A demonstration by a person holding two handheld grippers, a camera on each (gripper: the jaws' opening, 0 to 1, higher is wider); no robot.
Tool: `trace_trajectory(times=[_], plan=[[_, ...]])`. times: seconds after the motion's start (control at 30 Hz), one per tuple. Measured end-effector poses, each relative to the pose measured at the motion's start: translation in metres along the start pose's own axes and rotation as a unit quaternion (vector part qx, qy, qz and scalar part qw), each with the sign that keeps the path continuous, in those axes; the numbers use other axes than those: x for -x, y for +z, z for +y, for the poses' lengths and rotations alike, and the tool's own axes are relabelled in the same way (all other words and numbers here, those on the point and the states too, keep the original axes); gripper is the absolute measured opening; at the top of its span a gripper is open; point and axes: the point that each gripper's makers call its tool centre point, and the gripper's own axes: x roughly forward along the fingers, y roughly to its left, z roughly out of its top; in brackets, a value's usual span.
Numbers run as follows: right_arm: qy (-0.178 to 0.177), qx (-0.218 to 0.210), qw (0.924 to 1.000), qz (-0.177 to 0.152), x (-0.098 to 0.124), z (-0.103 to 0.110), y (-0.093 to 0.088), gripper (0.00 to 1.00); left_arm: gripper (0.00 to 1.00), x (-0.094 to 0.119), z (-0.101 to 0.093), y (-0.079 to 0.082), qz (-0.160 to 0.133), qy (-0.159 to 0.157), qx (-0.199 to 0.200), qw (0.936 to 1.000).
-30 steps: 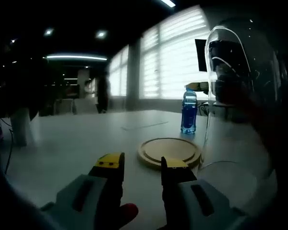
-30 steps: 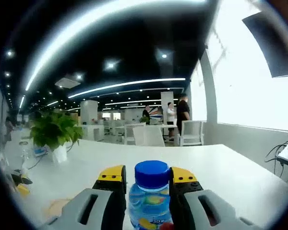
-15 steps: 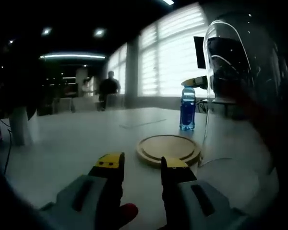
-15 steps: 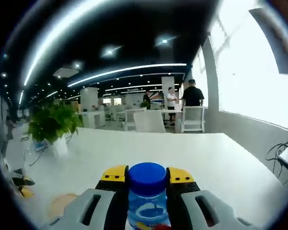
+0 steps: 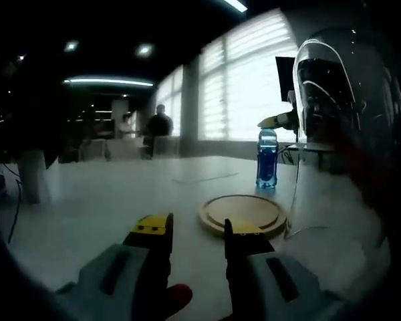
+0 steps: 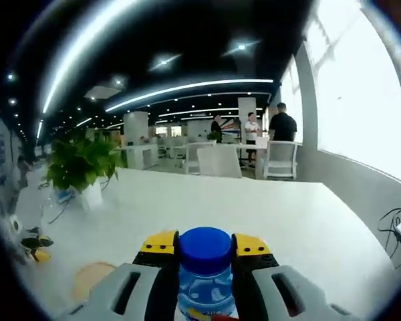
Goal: Open the cover put in the Mizone put the cover back on
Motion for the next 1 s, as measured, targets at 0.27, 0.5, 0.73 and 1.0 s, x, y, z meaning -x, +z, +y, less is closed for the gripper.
trace_trajectory(times=[0.27, 0.5, 0.73, 1.0], plan=[[0.032, 0.022, 0.9992, -0.008, -0.006, 0.001, -0.004, 0.26, 0.25, -0.001, 0.0, 0.003, -0.011, 0.012, -0.002, 0.9999], [0.037, 0.038, 0.9985, -0.011, -0.008, 0.006, -0.004, 0.28, 0.25, 0.003, 0.002, 0.008, -0.024, 0.012, 0.0, 0.9996], [0.025, 0.029, 0.999, -0.021, -0.009, 0.003, -0.002, 0.27, 0.25, 0.003, 0.005, 0.006, -0.019, 0.02, -0.005, 0.9996], [0.02, 0.006, 0.9996, -0.017, -0.01, 0.0, -0.001, 0.26, 0.25, 0.003, 0.009, 0.008, -0.023, 0.029, -0.014, 0.9992]])
